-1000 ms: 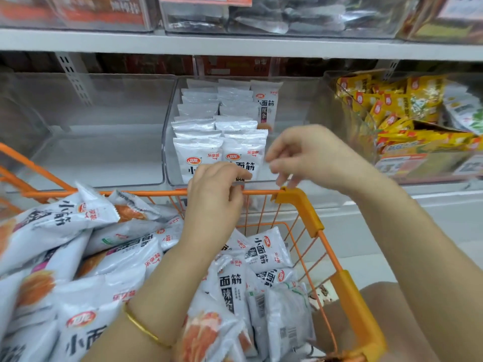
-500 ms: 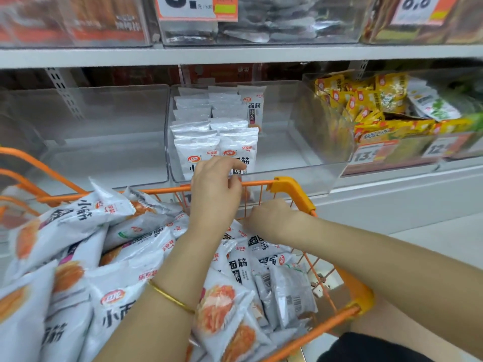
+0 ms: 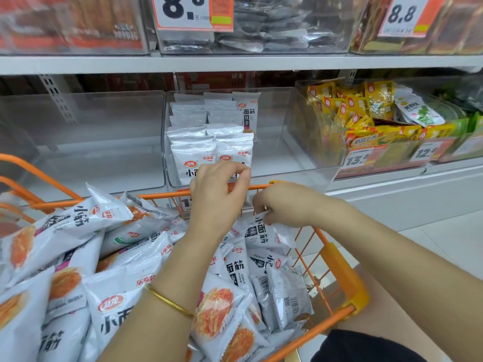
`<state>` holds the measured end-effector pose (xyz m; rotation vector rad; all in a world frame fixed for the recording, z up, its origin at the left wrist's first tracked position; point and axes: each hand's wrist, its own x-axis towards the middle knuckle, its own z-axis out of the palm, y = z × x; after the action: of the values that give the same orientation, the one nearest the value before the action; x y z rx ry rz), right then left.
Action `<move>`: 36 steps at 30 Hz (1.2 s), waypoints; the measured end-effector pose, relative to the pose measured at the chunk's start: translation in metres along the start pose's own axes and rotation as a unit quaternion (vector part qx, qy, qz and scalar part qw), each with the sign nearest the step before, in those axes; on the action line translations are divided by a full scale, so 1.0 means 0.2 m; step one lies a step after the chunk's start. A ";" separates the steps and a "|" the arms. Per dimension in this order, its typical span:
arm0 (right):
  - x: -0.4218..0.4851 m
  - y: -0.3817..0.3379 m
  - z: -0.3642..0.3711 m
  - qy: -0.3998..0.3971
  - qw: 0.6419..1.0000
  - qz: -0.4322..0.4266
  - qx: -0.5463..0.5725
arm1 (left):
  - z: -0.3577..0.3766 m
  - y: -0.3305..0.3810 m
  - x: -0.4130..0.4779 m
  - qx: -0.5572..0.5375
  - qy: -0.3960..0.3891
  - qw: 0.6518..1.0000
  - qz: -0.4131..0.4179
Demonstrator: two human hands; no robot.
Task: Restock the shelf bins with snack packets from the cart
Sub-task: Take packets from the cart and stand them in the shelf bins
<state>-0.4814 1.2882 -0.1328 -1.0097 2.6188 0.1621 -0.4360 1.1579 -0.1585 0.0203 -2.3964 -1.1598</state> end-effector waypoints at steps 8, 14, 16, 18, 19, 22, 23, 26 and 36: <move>-0.21 0.10 -0.25 0.200 0.961 -0.039 0.188 | 0.01 0.04 -0.04 -0.072 -0.147 0.986 0.041; -0.18 0.13 -0.19 0.306 0.838 -0.013 0.451 | 0.00 0.08 -0.03 -0.207 -0.159 0.963 -0.068; -0.16 0.12 -0.15 0.329 0.776 0.018 0.539 | 0.00 0.07 -0.02 -0.234 -0.122 0.961 -0.086; -0.15 0.10 -0.10 0.308 0.727 0.042 0.613 | 0.00 0.06 0.00 -0.273 -0.088 0.952 -0.110; -0.15 0.09 -0.08 0.276 0.712 0.043 0.644 | -0.01 0.06 0.00 -0.290 -0.072 0.947 -0.117; -0.15 0.04 -0.02 0.187 0.731 0.032 0.656 | -0.02 0.06 0.01 -0.320 -0.036 0.937 -0.133; -0.14 0.03 0.00 0.174 0.742 0.024 0.647 | -0.03 0.07 0.01 -0.324 -0.028 0.936 -0.135; -0.12 0.00 0.01 0.173 0.747 0.016 0.642 | -0.01 0.06 0.01 -0.313 -0.019 0.942 -0.121; 0.17 0.41 -0.24 0.281 0.677 0.196 0.651 | 0.04 -0.04 0.01 0.036 0.006 0.999 0.001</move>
<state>-0.5718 1.3168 -0.0998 0.0926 2.3284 -1.8849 -0.4420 1.1581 -0.1686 0.0485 -2.4259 -1.0680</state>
